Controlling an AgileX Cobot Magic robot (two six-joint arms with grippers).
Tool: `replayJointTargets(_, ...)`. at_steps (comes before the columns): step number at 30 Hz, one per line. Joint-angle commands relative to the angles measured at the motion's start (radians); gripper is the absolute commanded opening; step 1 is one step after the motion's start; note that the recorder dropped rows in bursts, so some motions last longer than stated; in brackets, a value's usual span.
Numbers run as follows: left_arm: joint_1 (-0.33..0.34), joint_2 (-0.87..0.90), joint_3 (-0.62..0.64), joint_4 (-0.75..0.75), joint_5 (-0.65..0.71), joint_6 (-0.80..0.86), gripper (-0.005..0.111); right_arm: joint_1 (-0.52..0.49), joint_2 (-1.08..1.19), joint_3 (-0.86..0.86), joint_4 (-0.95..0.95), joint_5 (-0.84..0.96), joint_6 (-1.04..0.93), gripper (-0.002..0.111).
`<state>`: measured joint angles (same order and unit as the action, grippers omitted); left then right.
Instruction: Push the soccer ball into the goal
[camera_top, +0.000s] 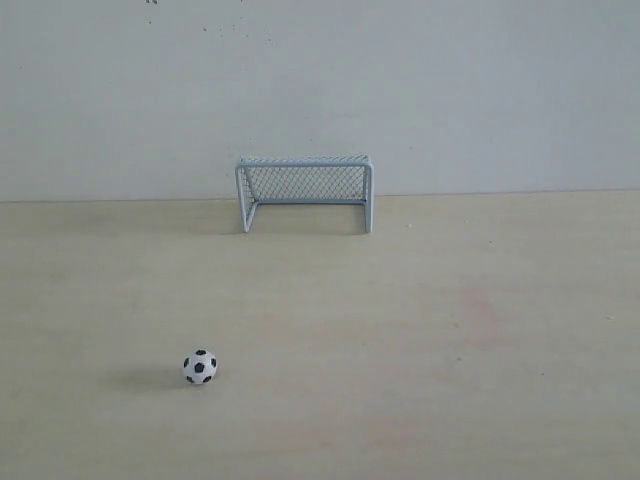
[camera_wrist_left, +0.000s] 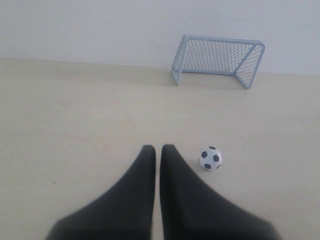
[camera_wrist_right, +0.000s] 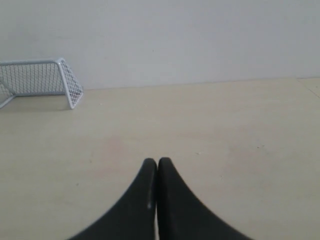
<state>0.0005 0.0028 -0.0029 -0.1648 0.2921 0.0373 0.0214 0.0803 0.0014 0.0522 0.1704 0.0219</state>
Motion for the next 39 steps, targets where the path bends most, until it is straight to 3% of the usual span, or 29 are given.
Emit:
replayJointTargets(1, 0.003, -0.003, 0.003, -0.010, 0.000, -0.008, 0.004, -0.001, -0.049, -0.001, -0.010, 0.068, -0.032, 0.000)
replayJointTargets(39, 0.003, -0.003, 0.003, -0.010, 0.000, -0.008, 0.004, -0.032, -0.080, -0.001, -0.007, 0.164, -0.057, 0.000)
